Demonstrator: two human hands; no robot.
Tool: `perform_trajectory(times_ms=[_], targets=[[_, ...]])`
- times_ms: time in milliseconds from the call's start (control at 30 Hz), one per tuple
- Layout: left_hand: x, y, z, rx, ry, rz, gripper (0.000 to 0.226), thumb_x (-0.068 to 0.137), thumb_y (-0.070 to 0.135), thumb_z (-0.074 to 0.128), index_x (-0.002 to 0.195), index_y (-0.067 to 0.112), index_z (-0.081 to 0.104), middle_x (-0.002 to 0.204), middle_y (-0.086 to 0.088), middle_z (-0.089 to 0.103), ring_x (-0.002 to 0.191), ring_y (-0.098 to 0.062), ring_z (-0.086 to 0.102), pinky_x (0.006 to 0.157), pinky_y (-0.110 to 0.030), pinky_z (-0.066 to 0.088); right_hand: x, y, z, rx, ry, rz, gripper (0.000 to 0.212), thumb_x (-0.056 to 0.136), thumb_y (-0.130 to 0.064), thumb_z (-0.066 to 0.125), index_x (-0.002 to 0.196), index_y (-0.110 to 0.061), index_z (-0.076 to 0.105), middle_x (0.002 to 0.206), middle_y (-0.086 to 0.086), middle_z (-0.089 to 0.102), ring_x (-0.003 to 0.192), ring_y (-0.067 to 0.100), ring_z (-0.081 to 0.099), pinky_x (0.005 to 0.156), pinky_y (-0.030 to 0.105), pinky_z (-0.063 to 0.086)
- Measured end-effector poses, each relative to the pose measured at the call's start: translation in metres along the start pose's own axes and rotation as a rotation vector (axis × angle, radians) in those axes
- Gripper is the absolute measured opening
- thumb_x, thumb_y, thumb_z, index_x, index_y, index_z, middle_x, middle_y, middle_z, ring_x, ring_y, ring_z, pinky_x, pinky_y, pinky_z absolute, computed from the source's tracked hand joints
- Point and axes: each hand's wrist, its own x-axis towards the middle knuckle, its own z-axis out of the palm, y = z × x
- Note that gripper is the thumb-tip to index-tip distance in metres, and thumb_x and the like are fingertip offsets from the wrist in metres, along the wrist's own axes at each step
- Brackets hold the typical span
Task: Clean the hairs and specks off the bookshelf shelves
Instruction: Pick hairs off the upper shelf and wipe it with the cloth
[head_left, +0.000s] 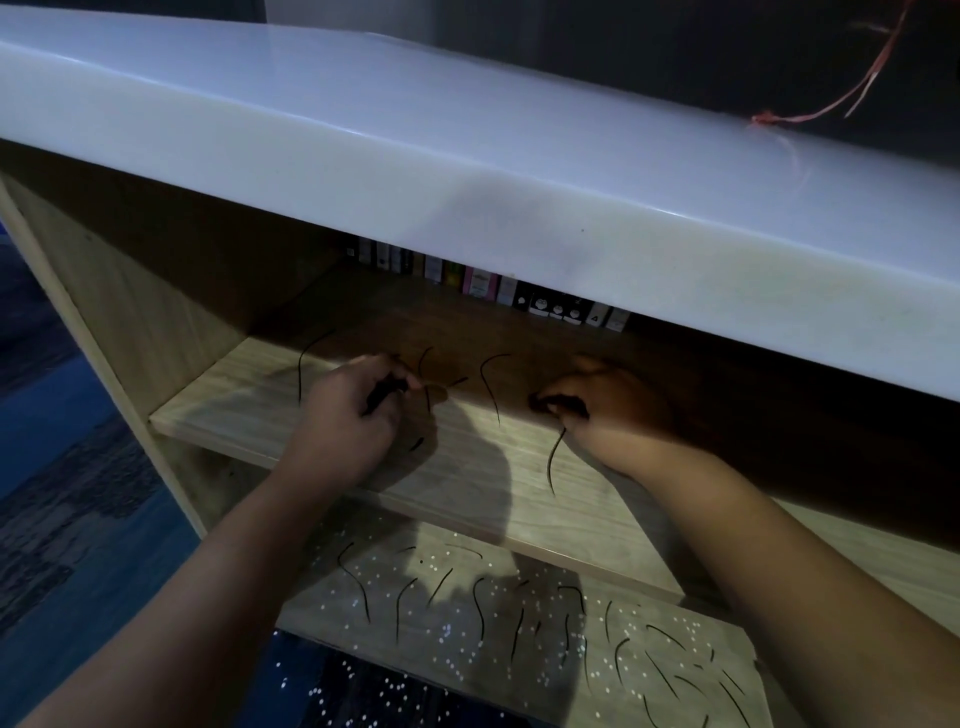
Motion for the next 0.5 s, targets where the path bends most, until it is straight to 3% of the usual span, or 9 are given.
perform_trajectory(times_ms=[133,267,500], targets=[[0.001,-0.002,0.0,-0.006,0.007,0.006,0.038,0.091,0.0,0.054,0.086,0.036,0.064,0.099,0.006,0.066,0.091,-0.015,0.063,0.081,-0.048,0.053,0.019,-0.004,0.003,0.005,0.068,-0.001,0.026,0.089,-0.021,0.058,0.109,-0.032,0.07,0.101,-0.005,0.053,0.096,0.021,0.058,0.071,0.025,0.036],[0.001,-0.003,-0.001,-0.005,0.005,0.007,0.042,0.091,-0.001,0.054,0.085,0.039,0.063,0.1,0.007,0.065,0.094,-0.013,0.062,0.084,-0.047,0.053,0.03,-0.01,0.002,0.013,0.088,0.028,0.027,0.089,-0.019,0.058,0.11,-0.03,0.071,0.112,-0.002,0.058,0.101,0.022,0.058,0.078,0.028,0.043],[0.001,-0.004,-0.001,-0.023,-0.003,-0.008,0.04,0.092,0.001,0.055,0.086,0.039,0.064,0.1,0.008,0.066,0.094,-0.013,0.062,0.083,-0.047,0.054,0.002,-0.013,0.0,0.026,0.0,0.027,0.025,0.091,-0.026,0.057,0.109,-0.038,0.068,0.117,-0.006,0.053,0.108,0.018,0.055,0.085,0.026,0.044]])
